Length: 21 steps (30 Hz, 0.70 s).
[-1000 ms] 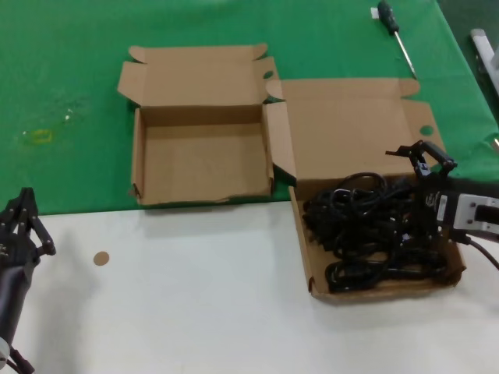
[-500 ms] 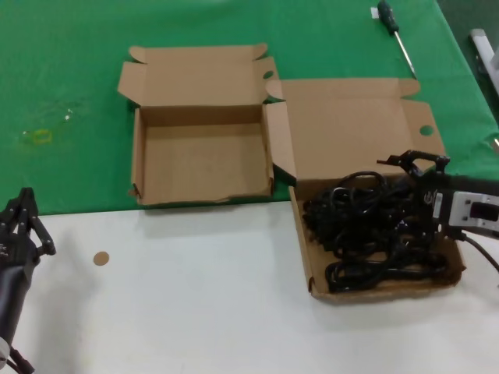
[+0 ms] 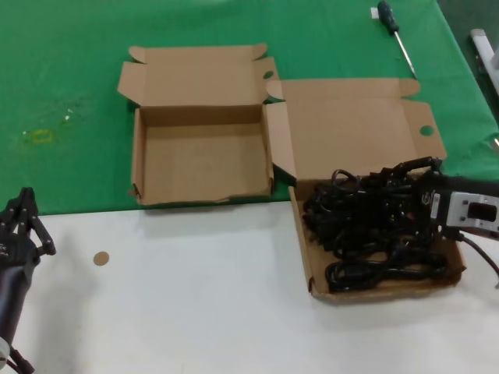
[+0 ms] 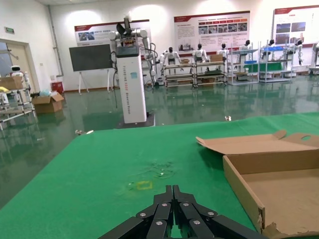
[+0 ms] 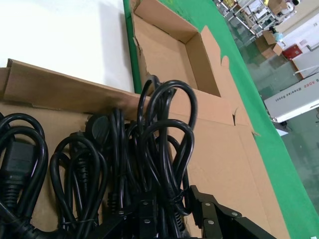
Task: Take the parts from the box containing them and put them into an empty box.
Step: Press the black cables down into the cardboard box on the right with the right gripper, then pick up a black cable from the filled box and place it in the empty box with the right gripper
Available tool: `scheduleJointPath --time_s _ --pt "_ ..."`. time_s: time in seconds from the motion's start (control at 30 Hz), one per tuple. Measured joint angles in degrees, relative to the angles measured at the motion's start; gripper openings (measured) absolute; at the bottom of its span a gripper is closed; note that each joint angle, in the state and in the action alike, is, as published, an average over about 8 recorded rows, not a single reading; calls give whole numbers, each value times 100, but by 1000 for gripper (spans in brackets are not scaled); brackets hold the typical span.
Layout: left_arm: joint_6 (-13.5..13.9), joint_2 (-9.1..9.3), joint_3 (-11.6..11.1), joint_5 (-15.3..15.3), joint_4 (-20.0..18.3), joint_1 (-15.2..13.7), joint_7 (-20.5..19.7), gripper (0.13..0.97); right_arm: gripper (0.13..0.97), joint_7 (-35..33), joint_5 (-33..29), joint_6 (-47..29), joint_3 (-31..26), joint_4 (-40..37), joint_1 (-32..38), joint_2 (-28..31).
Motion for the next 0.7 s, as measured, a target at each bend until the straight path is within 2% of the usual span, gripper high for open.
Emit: scheduleJointPath --time_s 0.27,0.5,0.7 --pt "0 0 0 0 0 0 0 152 268 151 -3 -47 55 171 -93 119" --pt "0 0 0 0 0 0 0 152 262 465 -60 -118 98 531 -106 299" --pt "0 0 0 0 0 0 0 152 252 803 -224 -160 28 810 149 245"
